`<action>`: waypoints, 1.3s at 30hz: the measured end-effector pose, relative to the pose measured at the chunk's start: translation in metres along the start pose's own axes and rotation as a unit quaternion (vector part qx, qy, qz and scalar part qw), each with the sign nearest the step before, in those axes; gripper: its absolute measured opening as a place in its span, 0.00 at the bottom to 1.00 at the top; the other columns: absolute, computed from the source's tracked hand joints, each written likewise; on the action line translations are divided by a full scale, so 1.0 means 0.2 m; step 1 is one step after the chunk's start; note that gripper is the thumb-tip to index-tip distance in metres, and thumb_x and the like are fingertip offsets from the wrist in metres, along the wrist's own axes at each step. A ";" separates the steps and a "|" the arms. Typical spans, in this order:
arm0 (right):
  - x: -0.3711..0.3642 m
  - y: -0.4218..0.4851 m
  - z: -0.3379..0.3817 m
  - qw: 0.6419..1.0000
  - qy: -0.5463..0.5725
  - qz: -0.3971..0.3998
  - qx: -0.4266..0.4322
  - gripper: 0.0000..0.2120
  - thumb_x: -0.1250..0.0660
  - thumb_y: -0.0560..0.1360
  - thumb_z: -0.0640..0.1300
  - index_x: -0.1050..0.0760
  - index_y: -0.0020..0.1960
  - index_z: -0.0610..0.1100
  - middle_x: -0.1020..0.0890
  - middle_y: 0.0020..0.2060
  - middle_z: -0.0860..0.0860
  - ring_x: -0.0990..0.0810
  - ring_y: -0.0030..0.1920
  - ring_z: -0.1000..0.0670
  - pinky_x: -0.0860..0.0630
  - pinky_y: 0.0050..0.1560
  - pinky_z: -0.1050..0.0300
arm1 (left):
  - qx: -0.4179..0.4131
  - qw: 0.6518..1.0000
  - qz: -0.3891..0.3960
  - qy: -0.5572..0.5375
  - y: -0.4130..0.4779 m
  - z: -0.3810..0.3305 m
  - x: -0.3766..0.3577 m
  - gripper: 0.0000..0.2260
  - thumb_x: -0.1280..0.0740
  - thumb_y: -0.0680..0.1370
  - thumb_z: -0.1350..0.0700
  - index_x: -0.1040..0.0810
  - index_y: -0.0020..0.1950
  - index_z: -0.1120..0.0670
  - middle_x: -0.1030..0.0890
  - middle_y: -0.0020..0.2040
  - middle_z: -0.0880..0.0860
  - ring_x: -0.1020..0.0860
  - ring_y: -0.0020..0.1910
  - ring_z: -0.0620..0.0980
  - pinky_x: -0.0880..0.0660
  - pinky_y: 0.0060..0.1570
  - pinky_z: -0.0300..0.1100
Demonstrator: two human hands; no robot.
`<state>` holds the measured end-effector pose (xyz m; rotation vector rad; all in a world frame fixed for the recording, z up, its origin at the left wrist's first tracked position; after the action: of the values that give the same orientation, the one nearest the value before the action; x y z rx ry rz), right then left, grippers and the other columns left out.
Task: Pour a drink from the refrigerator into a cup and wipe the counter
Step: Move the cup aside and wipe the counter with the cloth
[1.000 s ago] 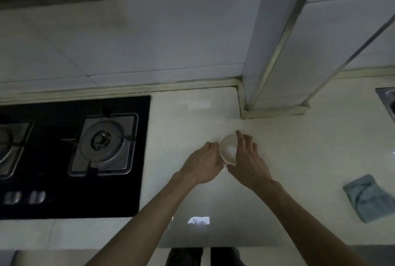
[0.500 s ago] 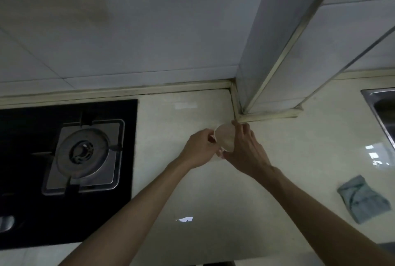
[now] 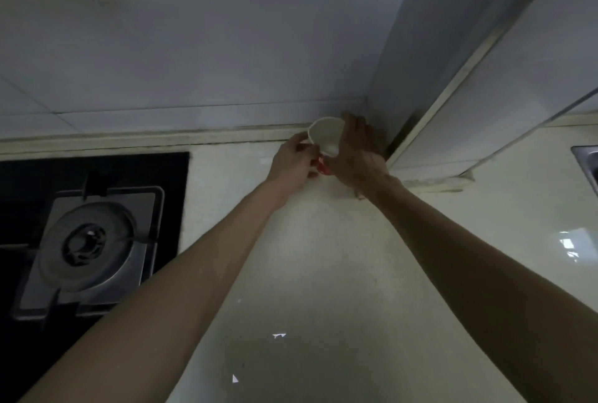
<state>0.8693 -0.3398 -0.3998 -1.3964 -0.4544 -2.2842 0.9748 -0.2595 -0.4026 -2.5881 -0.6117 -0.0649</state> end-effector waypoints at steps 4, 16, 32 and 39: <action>0.00 0.16 -0.03 0.998 -0.031 0.036 -0.040 0.39 0.29 0.71 0.55 0.43 0.73 0.40 0.33 0.67 0.42 0.33 0.67 0.41 0.33 0.67 0.49 | -0.017 0.999 0.001 -0.027 0.10 -0.07 -0.04 0.15 0.39 0.83 0.54 0.24 0.66 0.57 0.18 0.57 0.60 0.17 0.51 0.60 0.19 0.53 0.54; -0.02 0.12 -0.03 0.993 -0.104 0.044 -0.041 0.43 0.31 0.75 0.53 0.53 0.77 0.39 0.43 0.75 0.42 0.43 0.75 0.41 0.39 0.73 0.46 | -0.048 0.995 0.017 0.080 0.10 -0.11 -0.05 0.22 0.38 0.76 0.45 0.24 0.66 0.52 0.18 0.58 0.56 0.19 0.56 0.57 0.24 0.62 0.58; 0.18 -0.88 -0.20 0.971 -0.075 0.226 -0.028 0.20 0.40 0.77 0.42 0.31 0.67 0.39 0.27 0.65 0.43 0.29 0.64 0.44 0.28 0.63 0.50 | -0.126 0.763 0.249 0.583 -0.63 0.08 -0.18 0.13 0.40 0.81 0.56 0.22 0.60 0.60 0.21 0.59 0.59 0.23 0.56 0.56 0.28 0.55 0.44; 0.13 -1.36 -0.47 0.964 -0.064 0.255 -0.045 0.17 0.41 0.76 0.43 0.28 0.63 0.41 0.26 0.62 0.45 0.29 0.64 0.44 0.29 0.62 0.51 | -0.092 0.720 0.307 0.616 -0.95 0.32 -0.35 0.13 0.40 0.81 0.55 0.22 0.58 0.61 0.21 0.57 0.60 0.23 0.56 0.58 0.27 0.53 0.47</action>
<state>0.6484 -0.1573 -0.4326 -1.5011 -0.0159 -1.8220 0.8248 -0.1094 -0.3856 -2.0805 0.7656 -1.5037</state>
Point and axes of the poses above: each hand's wrist, its own y-axis towards the middle knuckle, its own x-axis out of the back of the hand, z = x × y, the point moved 3 cm from there along y, towards the middle knuckle
